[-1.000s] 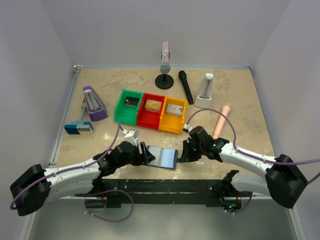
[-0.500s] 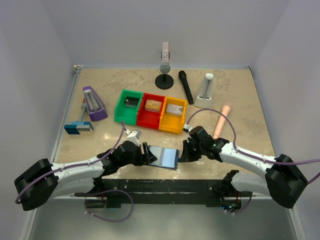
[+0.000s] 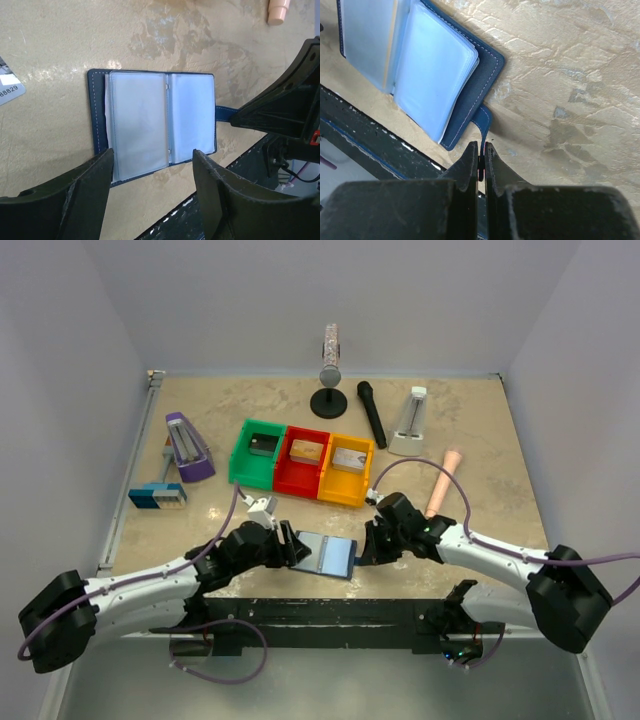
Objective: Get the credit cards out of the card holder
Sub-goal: Remove the credit card from the card holder.
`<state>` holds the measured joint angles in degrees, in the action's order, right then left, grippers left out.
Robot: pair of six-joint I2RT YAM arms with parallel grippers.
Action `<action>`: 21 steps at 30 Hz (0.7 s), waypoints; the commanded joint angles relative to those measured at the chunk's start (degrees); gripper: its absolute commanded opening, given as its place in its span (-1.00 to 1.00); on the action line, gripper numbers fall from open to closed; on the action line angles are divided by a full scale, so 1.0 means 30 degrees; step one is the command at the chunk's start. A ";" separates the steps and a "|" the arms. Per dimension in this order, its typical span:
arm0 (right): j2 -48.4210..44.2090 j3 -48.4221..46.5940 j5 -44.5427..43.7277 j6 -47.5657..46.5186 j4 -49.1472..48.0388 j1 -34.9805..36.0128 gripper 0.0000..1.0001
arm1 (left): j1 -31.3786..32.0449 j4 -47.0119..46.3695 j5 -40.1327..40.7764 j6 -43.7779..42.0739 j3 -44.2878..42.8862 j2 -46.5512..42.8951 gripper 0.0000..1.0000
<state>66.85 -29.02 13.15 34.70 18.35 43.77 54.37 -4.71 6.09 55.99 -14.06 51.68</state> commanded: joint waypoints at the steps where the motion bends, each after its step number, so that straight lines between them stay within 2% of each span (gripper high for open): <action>1: 0.0217 -0.0670 0.0481 -0.0286 -0.0462 0.0030 -1.00 | 0.0333 -0.1035 -0.0651 -0.0674 -0.0936 0.1316 0.36; 21: 0.0539 -0.0817 0.0627 -0.0316 -0.0462 0.0030 -1.00 | 0.0744 -0.3233 -0.1941 -0.0498 -0.0966 0.3485 0.32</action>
<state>68.25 -29.34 13.47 34.50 18.39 43.77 55.92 -9.56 2.24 55.68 -15.00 61.36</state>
